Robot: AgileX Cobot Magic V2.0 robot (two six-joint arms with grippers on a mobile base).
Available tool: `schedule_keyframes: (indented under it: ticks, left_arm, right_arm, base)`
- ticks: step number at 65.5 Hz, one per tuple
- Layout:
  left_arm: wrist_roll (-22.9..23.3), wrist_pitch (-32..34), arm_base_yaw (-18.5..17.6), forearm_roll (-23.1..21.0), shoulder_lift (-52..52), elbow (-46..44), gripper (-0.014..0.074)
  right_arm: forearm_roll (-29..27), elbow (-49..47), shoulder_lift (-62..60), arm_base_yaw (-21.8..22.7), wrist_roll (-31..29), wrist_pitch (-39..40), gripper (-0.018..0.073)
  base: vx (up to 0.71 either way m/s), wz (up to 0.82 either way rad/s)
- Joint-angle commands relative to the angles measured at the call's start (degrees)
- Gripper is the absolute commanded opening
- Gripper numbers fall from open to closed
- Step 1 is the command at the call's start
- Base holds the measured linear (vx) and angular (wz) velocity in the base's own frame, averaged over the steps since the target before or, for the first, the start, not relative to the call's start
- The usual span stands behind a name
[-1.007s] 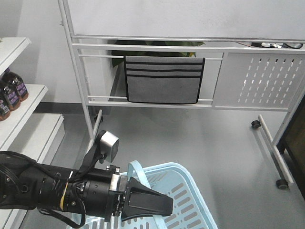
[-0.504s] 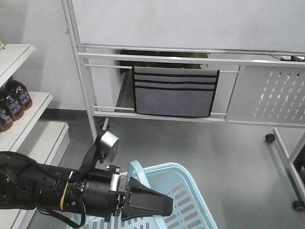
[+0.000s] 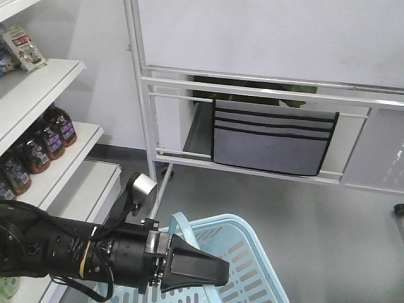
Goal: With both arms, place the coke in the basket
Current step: 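Turn the base toward the shelf with the red Coca-Cola bottle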
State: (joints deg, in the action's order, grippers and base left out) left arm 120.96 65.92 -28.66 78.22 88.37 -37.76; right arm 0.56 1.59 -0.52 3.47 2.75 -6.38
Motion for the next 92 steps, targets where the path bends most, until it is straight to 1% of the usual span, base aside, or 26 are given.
schedule_keyframes:
  ticks: [1, 59, 92]
  left_arm:
    - [0.3, 13.0, -0.3, -3.6, -2.0, -1.2, -0.0006]
    - [0.3, 13.0, -0.3, -3.6, -2.0, -1.2, -0.0006]
    - [0.3, 13.0, -0.3, -3.6, -2.0, -1.2, -0.0006]
  right_arm:
    - [0.6, 0.9, -1.1, 0.4, -0.1, 4.4, -0.0004]
    - [0.6, 0.9, -1.1, 0.4, -0.1, 4.4, -0.0004]
    - [0.6, 0.9, -1.1, 0.4, -0.1, 4.4, -0.0004]
  base:
    - [0.12, 0.28]
    - [0.09, 0.31]
    - [0.08, 0.38]
